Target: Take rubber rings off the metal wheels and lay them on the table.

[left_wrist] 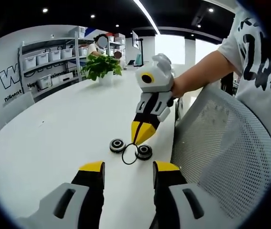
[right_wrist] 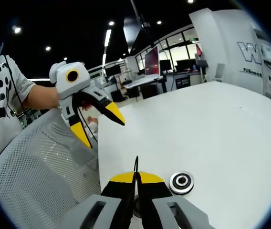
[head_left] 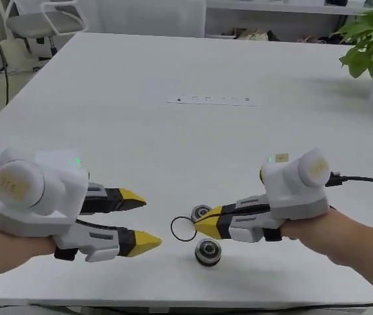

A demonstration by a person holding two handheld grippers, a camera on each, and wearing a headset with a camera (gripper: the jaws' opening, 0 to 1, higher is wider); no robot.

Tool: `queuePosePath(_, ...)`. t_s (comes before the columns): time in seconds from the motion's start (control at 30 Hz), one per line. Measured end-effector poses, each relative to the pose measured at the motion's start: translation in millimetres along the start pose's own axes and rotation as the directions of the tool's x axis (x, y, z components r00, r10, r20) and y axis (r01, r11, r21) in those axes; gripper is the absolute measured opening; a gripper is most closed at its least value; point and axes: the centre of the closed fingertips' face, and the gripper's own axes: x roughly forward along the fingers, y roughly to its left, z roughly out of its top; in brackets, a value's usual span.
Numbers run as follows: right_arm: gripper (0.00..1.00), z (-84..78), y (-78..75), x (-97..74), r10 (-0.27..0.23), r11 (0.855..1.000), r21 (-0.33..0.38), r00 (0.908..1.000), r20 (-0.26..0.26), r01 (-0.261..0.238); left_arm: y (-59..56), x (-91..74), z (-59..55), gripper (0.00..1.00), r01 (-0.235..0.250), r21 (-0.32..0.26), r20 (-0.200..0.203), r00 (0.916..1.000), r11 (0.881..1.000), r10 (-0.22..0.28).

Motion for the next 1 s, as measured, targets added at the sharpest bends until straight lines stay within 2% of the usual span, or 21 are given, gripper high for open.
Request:
queuePosePath(0.13,0.0,-3.2,0.8,9.7,0.015,1.0,-0.004,0.9995,-0.028,-0.015,4.2,-6.3,-4.6,0.39,-0.021,-0.021,0.002,0.9998,1.0,0.021)
queuePosePath(0.43,0.0,-11.0,3.6,28.1,0.04,0.999,-0.007,0.9955,-0.086,-0.04,4.8,-11.3,-10.3,0.39,-0.035,-0.022,-0.003,0.9994,0.999,0.035)
queuePosePath(0.73,0.0,-16.6,1.6,39.7,0.011,0.998,-0.067,0.9927,-0.12,-0.019,6.0,-13.2,-14.0,0.4,-0.041,-0.039,-0.004,0.9991,0.998,0.041)
queuePosePath(1.0,0.16,-17.2,-4.9,38.9,-0.022,0.994,-0.105,0.9928,-0.118,0.01,8.7,-15.3,-18.5,0.4,-0.047,-0.052,-0.011,0.9988,0.998,0.047)
